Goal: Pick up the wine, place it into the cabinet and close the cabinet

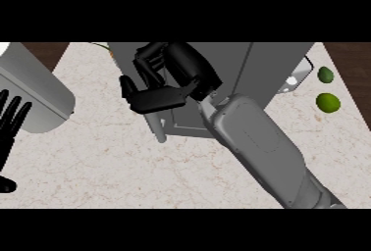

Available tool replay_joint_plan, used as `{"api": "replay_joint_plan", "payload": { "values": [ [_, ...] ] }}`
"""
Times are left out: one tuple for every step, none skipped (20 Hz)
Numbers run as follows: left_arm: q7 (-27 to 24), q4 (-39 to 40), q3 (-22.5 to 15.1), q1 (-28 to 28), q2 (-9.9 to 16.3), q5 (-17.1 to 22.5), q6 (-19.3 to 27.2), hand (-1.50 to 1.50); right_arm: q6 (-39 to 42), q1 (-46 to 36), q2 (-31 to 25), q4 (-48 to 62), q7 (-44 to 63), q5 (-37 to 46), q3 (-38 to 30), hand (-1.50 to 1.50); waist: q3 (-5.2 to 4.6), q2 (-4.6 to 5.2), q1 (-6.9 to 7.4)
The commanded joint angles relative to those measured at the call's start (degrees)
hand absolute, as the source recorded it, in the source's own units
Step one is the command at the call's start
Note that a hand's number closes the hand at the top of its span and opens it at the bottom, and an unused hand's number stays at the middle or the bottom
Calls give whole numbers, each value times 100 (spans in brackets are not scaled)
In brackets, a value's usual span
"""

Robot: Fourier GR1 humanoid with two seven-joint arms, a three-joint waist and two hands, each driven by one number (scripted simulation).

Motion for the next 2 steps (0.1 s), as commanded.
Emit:
{"api": "replay_joint_plan", "payload": {
  "values": [
    [34, -71, -92, 26, -55, -50, -76, -150, -65, -18, -513, 845, -176, 133, -567, 150, 76, 275, -60],
    [13, -18, -2, -70, 1, -44, -32, -150, -174, 41, -438, 838, -172, 231, -467, 150, 74, 269, -88]
  ]
}}
